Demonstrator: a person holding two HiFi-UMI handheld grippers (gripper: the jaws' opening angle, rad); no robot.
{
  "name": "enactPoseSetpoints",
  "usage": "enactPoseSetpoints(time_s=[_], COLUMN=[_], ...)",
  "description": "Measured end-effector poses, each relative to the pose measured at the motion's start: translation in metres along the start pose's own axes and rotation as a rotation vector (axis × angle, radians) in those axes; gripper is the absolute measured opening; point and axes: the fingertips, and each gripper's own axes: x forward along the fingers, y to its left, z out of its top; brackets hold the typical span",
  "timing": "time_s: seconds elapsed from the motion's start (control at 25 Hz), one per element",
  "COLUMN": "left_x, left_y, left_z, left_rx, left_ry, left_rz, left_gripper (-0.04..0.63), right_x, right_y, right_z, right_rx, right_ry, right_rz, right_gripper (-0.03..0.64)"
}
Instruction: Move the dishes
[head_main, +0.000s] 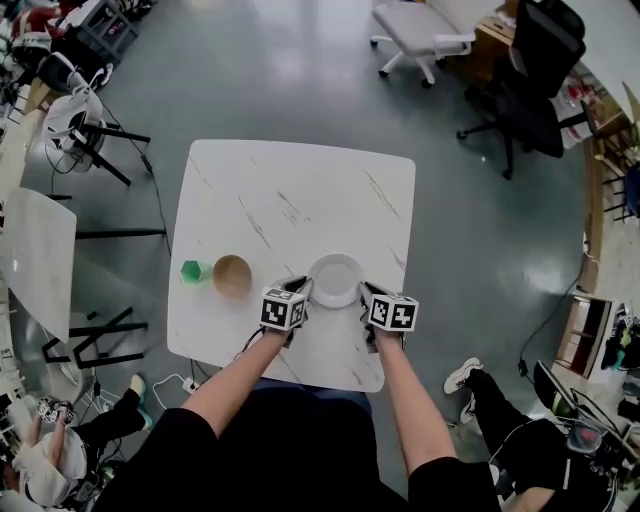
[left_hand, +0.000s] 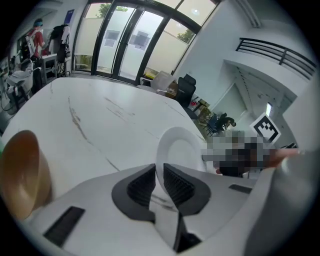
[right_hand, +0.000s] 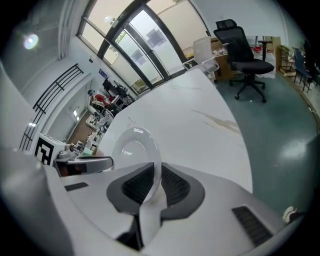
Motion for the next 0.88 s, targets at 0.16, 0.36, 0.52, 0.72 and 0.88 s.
enactPoseSetpoints(time_s=[0.16,0.36,0.52,0.72,0.88], left_x=[-0.025,-0.051,-0.064,-0.066,-0.062], left_y=[0.028,0.062,0.082,0.094,0.096], left_z=[-0.012,-0.027,-0.035,-0.041,-0.046], left_rx=[-0.046,-0.087,-0.103,-0.097,-0.095], left_ry=[-0.032,-0.058,-0.077,-0.080,-0.078], left_rz=[0.046,0.095,0.122,0.125,0.113], left_gripper=[0.063,0.063,0.063,0.063,0.064], right_x=[0.017,0.039,0.054,0.065,0.070], right_y=[0.033,0.069,0.089,0.095,0.094], right_z=[-0.010,-0.022,-0.032,-0.034,-0.034], right_rx=[-0.037,-0.087,-0.108,-0.106,-0.102], right_ry=[0.036,0.082,0.100,0.109,0.108], right_rz=[0.037,0.057,0.065,0.035,0.024], right_gripper=[0.060,0.058,0.060,0.060,0.061])
